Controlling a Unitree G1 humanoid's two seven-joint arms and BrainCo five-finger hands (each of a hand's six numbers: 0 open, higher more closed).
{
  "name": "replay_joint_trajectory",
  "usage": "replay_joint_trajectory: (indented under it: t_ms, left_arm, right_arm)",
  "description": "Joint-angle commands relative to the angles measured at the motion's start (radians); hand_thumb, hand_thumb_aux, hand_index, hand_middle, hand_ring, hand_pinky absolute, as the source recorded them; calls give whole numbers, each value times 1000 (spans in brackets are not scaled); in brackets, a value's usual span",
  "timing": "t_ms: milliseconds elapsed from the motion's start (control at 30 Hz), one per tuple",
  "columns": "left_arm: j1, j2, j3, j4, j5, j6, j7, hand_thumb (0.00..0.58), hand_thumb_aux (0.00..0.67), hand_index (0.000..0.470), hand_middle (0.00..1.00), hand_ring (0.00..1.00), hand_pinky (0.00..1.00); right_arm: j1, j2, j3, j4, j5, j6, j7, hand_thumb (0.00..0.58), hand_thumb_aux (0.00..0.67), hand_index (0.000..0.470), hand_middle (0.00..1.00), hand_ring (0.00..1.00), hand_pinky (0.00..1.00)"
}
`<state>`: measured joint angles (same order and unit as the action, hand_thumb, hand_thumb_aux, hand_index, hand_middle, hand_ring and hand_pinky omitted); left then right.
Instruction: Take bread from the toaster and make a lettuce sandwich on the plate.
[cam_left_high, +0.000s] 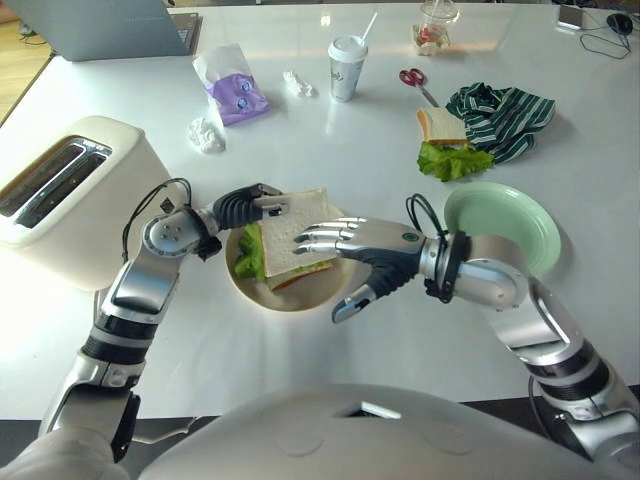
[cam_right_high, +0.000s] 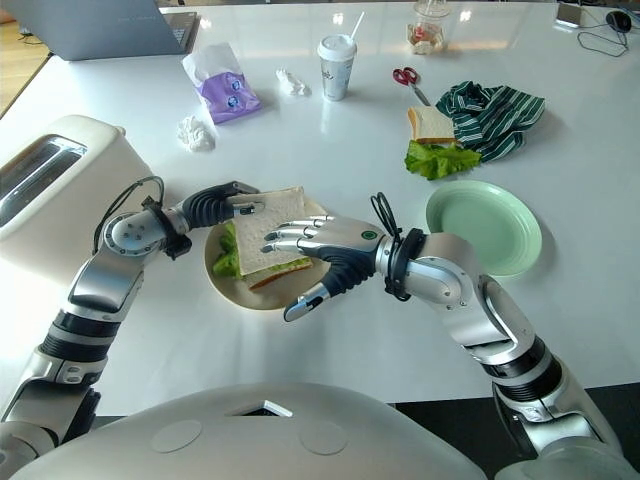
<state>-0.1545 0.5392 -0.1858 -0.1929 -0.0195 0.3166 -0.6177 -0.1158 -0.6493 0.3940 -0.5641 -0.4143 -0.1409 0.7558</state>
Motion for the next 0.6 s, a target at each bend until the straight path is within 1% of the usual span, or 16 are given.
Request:
replay_joint_trajectory:
  t_ms: [33,300,400,600]
  left_arm:
    - [2,17,8,23,48,-15,27,580,670,470,1000,1000,1000]
    - [33,27,-12,37,130,-66,53,580,670,470,1000,1000,1000]
    - [52,20,-21,26,144,-70,55,580,670,470,1000,1000,1000]
    - [64,20,-62,55,179,-87,51,580,670,470,1000,1000,1000]
  right_arm:
    - [-37,10,46,85,-40,-28,14,0,0,0,0,0,0]
    - [-64,24,96,174,-83,-78,21,0,0,0,0,0,0]
    - [-79,27,121,210,-102,-99,37,0,0,0,0,0,0]
    - [-111,36,109,205,-102,-106,48,0,0,0,0,0,0]
